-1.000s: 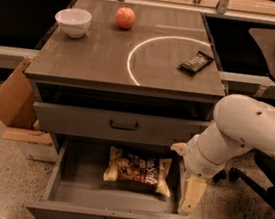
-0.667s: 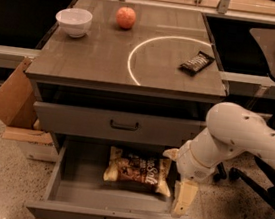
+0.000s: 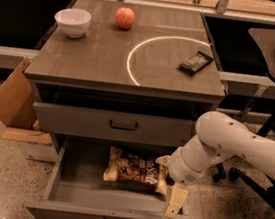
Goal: Pick brown chip bag from middle drawer and place on counter
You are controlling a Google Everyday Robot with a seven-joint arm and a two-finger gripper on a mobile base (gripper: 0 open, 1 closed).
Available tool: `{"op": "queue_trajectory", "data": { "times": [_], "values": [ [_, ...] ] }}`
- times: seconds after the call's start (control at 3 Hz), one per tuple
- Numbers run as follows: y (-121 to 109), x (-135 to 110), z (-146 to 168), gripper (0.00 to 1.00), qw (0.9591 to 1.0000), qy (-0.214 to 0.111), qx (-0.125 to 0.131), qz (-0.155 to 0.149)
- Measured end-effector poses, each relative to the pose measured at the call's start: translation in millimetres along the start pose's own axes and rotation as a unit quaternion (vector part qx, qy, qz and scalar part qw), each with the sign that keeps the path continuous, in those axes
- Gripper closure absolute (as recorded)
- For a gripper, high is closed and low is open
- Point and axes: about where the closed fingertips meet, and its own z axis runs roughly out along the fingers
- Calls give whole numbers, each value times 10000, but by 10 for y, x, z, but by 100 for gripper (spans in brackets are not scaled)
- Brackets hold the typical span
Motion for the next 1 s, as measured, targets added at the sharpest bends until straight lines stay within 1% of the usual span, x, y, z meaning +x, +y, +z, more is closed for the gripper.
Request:
{"op": "queue_trajectory", "data": {
  "times": [0.33, 0.67, 1.0],
  "values": [
    [-184, 137, 340, 0, 9999, 129, -55, -75],
    [-365, 266, 611, 0, 9996, 255, 145, -56],
    [-630, 377, 816, 0, 9984, 180, 541, -11]
  ]
}}
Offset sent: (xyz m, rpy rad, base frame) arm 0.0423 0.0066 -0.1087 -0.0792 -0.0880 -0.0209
